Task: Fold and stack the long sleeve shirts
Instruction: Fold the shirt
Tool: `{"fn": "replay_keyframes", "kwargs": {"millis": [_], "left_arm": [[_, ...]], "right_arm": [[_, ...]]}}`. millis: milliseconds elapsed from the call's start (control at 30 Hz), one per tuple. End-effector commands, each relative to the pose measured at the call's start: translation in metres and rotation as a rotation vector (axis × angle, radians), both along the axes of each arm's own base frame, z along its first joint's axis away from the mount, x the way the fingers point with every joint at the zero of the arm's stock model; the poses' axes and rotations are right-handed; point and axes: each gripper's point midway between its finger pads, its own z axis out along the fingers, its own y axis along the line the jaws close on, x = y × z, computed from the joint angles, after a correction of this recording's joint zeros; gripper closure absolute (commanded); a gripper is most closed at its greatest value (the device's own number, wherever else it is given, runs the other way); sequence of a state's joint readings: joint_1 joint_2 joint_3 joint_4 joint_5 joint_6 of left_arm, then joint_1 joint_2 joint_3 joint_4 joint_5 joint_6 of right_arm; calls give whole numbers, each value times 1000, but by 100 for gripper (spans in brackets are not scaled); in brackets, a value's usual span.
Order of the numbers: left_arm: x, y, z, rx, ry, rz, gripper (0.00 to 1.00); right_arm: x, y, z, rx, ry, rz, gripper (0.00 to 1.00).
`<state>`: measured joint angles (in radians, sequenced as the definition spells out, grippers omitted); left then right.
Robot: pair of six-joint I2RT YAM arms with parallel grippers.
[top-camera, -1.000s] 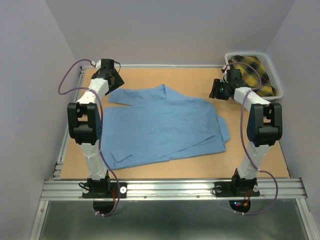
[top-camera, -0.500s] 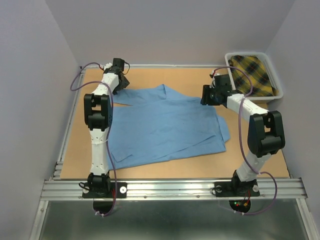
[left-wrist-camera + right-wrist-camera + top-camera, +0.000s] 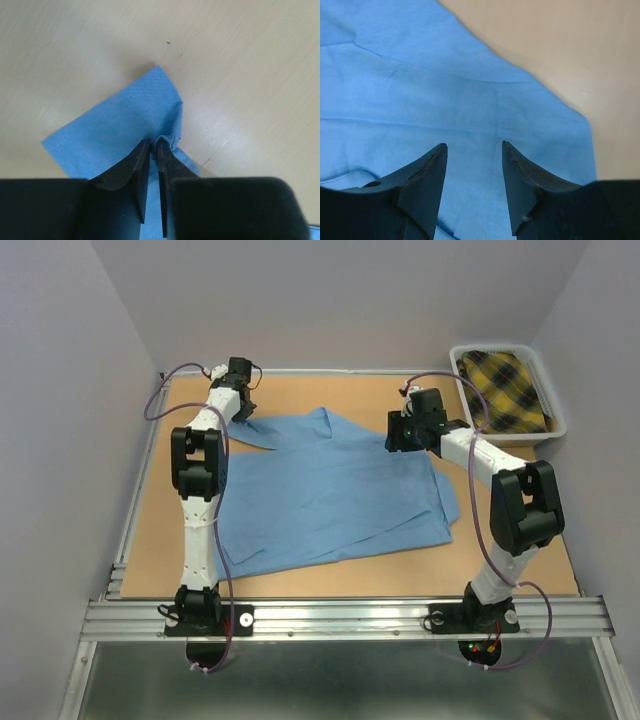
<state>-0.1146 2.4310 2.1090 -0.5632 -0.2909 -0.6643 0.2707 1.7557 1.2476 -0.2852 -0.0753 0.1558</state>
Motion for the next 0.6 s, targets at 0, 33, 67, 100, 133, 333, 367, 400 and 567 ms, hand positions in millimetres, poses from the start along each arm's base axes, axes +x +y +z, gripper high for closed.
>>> {"fn": "replay_keyframes", "kwargs": {"millis": [0,33,67,100,133,333,367,400,567], "left_arm": [[6,-4,17,59,-67,-71,84],[16,-5,40,75,-140,-97,88],[20,-9,50,73,-176,-128,98],[26,-14,56,74,-237,-156,100],[30,-18,86,77,-316,-183,100],[34,-69,185,72,-712,-458,100],[29,-76,213,73,-785,-491,100],[25,-84,226,75,-834,-535,100],[15,-119,301,71,-1083,-700,100]], "right_arm": [[29,26,34,50,-121,61,47],[31,30,36,61,-129,66,47],[32,33,40,68,-138,74,47],[32,35,41,78,-141,79,47],[32,38,43,94,-145,91,47],[37,55,62,188,-190,115,47],[39,60,67,217,-204,122,47],[40,63,71,233,-214,129,47],[39,70,88,279,-259,147,47]]}}
